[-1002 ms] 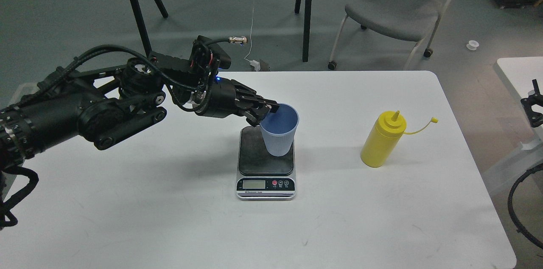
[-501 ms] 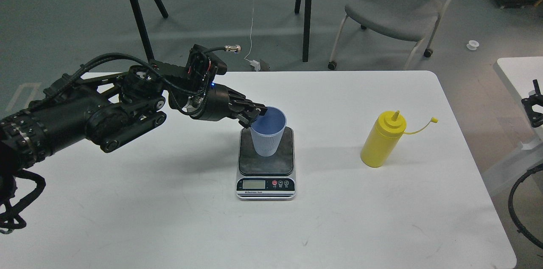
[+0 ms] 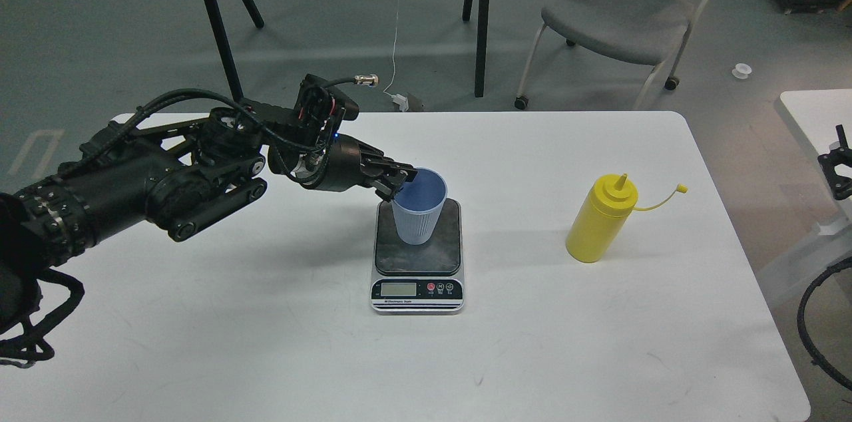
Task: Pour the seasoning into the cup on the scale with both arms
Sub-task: 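Open the left gripper and raise the left arm away from the cup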
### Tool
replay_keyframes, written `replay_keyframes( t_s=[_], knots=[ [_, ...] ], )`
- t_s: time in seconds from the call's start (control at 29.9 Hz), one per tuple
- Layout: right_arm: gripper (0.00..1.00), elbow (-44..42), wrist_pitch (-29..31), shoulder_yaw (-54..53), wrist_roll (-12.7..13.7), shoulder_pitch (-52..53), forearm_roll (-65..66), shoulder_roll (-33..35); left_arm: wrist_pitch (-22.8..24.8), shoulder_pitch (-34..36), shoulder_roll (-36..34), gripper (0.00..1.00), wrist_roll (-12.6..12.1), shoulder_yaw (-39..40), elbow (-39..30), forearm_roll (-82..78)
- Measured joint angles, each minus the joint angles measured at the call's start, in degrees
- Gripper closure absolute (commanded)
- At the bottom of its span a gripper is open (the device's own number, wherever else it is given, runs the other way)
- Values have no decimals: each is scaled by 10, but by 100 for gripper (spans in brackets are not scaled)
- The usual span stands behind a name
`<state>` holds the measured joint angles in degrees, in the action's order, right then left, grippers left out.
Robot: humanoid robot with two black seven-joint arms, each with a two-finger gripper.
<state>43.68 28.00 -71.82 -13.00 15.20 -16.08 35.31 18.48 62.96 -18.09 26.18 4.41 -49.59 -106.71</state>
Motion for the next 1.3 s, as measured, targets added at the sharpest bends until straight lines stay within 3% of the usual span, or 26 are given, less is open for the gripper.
replay_keyframes(
  t_s=[0.2,0.3,0.47,0.57,0.67,0.87,1.1,1.3],
  knots=[
    [0,0,0,0,0,0,0,-2,-1,0,11,79,-7,-8,5,-2],
    [0,0,0,0,0,0,0,-2,-1,1,13,59,-10,-8,9,-2],
    [0,0,0,0,0,0,0,0,0,6,13,38,-9,-6,5,4],
    [0,0,0,0,0,-1,0,1,0,7,7,18,-5,1,-7,16],
    [0,3,0,0,1,-6,-2,11,0,9,-4,10,-2,24,-23,77],
    [1,67,0,0,4,-59,-13,21,4,11,-45,1,2,96,-44,314],
    [1,221,0,2,4,-192,-16,8,6,2,-58,0,0,160,-12,666],
    [1,262,0,8,4,-252,-18,-49,9,-1,-62,1,-4,189,26,937]
  ],
)
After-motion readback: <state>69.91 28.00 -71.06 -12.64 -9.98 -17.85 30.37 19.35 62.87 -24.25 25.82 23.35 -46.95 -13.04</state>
